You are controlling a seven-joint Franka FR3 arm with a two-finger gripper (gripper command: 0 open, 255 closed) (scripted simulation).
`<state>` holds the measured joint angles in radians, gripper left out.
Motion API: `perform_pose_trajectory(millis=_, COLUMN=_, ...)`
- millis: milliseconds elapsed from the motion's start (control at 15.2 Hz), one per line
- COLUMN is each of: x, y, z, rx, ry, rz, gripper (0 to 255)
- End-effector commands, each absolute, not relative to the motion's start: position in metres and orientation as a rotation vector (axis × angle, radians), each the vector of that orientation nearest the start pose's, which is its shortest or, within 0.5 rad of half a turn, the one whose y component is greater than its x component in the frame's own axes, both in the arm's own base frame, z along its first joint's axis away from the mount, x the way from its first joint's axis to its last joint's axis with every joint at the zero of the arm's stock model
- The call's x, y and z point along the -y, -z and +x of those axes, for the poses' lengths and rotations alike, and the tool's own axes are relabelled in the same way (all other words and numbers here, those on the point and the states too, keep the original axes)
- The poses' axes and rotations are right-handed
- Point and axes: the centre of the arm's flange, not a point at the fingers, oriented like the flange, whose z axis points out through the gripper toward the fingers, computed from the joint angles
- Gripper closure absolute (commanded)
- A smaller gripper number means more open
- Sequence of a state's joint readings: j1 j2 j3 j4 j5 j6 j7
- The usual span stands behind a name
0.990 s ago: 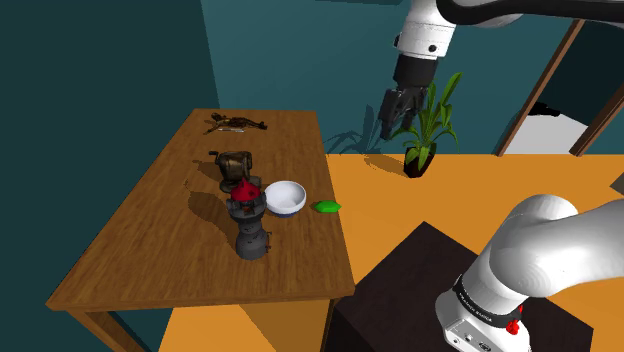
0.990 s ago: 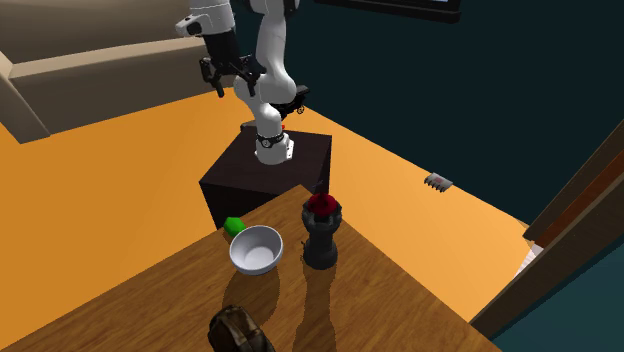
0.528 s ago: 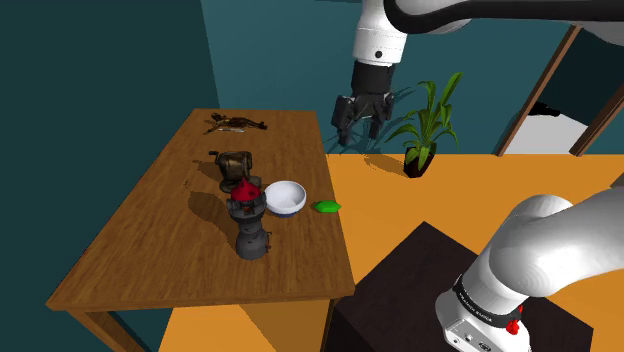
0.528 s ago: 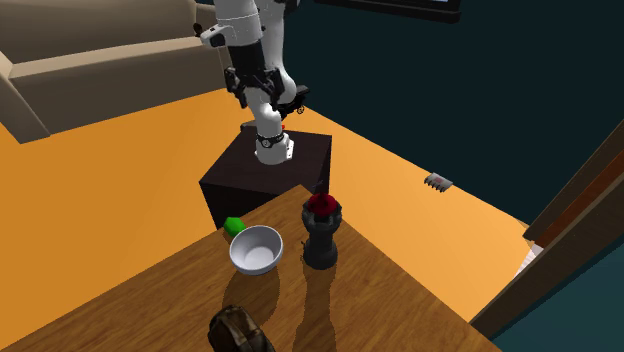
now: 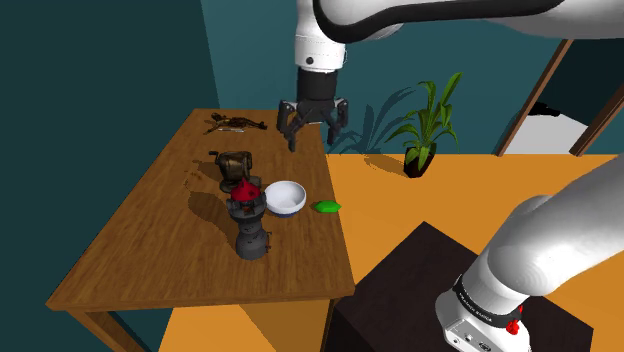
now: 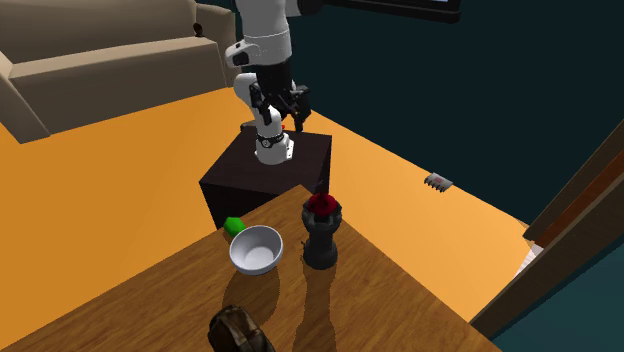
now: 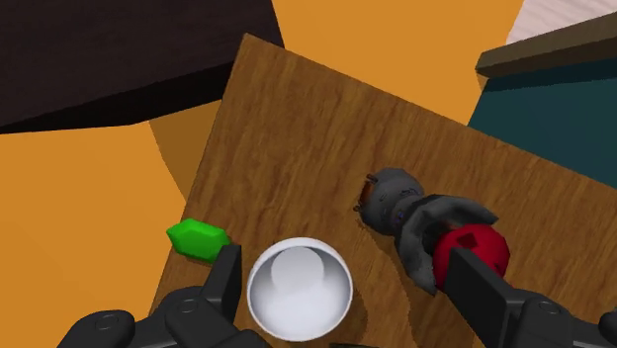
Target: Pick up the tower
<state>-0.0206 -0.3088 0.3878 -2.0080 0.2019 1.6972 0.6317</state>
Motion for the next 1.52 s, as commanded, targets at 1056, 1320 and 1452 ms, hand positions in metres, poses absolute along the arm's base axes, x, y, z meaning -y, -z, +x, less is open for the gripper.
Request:
perform_pose_trajectory(millis=1056, x=-0.312, y=-0.51, z=0.551, rx=-0.939, ry=-0.144, rz=-2.954, gripper=0)
perform_pose_trajectory(millis=1320, x=-0.312, y=-0.496, z=0.551, rx=-0.939, ry=-0.144, rz=-2.954, gripper=0)
perform_pose_trajectory(millis=1452, x=-0.312, y=-0.496, z=0.551, rx=-0.939, ry=-0.144, rz=-2.954, gripper=255)
